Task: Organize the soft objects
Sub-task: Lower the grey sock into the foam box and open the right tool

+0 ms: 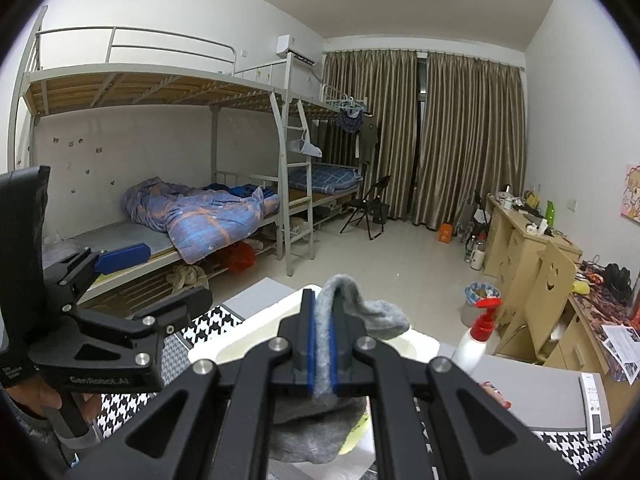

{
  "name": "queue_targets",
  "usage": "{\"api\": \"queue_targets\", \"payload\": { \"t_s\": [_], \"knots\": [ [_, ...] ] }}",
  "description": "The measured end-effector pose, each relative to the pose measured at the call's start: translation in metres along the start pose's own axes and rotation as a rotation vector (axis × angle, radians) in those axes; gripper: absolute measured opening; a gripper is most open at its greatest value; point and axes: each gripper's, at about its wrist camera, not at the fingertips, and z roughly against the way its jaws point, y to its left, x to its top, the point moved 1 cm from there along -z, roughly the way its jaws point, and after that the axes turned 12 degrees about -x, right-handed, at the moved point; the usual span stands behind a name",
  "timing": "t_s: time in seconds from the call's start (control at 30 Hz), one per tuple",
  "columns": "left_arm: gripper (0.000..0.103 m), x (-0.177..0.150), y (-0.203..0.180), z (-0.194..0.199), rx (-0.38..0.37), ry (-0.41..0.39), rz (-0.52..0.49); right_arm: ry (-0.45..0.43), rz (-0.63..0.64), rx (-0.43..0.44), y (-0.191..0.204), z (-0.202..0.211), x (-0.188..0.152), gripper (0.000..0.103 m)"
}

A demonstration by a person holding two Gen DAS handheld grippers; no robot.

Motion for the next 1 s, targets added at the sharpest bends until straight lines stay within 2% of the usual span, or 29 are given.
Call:
{"api": "queue_targets", "payload": {
  "t_s": [0.3, 0.43, 0.53, 0.6, 0.67, 0.73, 0.77, 0.87, 1.0],
  "knots": [
    [0.101, -0.004, 0.011, 0.008, 0.023, -0.010, 0.022, 0.041, -0.005, 0.003, 0.004, -0.015, -0.001, 0.009],
    [0.101, -0.007, 0.015, 0.008, 0.036, -0.007, 0.026, 0.057, -0.007, 0.007, 0.007, -0.020, -0.002, 0.018],
    [0.101, -0.008, 0.019, 0.009, 0.039, -0.009, 0.028, 0.073, -0.008, 0.017, 0.008, -0.023, -0.004, 0.021],
    [0.101, -0.008, 0.020, 0.010, 0.038, -0.010, 0.031, 0.084, -0.011, 0.024, 0.009, -0.023, -0.004, 0.028],
    [0.101, -0.009, 0.023, 0.011, 0.043, -0.015, 0.041, 0.085, -0.028, 0.040, 0.009, -0.022, -0.005, 0.052],
    [0.101, -0.008, 0.024, 0.012, 0.044, -0.016, 0.043, 0.080, -0.048, 0.051, 0.007, -0.021, -0.004, 0.067],
    [0.101, -0.008, 0.025, 0.013, 0.048, -0.016, 0.043, 0.077, -0.051, 0.052, 0.007, -0.020, -0.004, 0.072],
    [0.101, -0.009, 0.028, 0.014, 0.055, -0.016, 0.049, 0.083, -0.035, 0.055, 0.009, -0.021, -0.004, 0.076],
    [0.101, -0.010, 0.031, 0.016, 0.059, -0.017, 0.051, 0.137, 0.016, 0.056, 0.018, -0.031, -0.012, 0.078]
  ]
}}
